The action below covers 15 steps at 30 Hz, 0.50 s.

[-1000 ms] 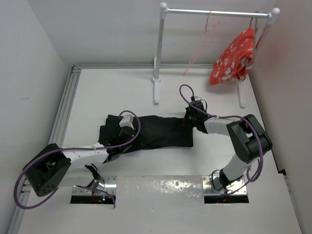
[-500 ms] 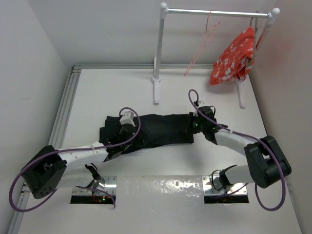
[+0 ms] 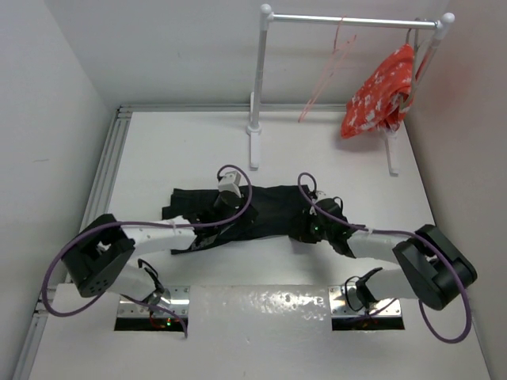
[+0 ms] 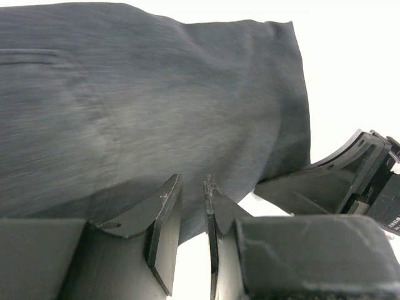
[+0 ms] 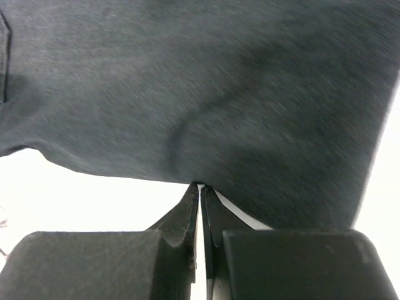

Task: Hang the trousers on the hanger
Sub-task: Fold the trousers at the center of the board.

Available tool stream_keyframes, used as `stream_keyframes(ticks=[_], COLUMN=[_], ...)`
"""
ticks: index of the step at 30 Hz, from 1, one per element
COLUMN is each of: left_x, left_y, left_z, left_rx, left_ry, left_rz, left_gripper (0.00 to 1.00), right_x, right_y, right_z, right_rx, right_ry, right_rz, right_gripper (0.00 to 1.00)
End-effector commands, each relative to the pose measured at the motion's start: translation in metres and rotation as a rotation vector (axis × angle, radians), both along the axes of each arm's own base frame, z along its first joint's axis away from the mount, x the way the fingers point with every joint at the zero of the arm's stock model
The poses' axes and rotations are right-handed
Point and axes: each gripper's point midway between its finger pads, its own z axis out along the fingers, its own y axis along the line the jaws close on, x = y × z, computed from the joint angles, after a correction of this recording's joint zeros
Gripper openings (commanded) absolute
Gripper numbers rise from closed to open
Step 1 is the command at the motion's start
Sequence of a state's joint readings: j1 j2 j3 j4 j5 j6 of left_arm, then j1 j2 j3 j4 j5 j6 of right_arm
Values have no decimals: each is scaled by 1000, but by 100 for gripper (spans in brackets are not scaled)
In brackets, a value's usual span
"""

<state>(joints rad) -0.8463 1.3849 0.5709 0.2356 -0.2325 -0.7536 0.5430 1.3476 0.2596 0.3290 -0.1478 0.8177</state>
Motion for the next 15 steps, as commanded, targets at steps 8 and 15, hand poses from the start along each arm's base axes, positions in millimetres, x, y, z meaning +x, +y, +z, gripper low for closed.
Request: stream_keyframes(ticks=[8, 15], left_x=[11, 21], left_y=[-11, 9], left_z=[37, 67], left_rx=[-10, 74], left_ry=[-120, -226], left_rz=[-18, 21], left_gripper=[8, 0], right_x=[43, 123], right_y=[-8, -29], right_z=[113, 246], right_rx=[-54, -166], right_ry=[-266, -558], right_rz=[-34, -255], right_gripper=[40, 0])
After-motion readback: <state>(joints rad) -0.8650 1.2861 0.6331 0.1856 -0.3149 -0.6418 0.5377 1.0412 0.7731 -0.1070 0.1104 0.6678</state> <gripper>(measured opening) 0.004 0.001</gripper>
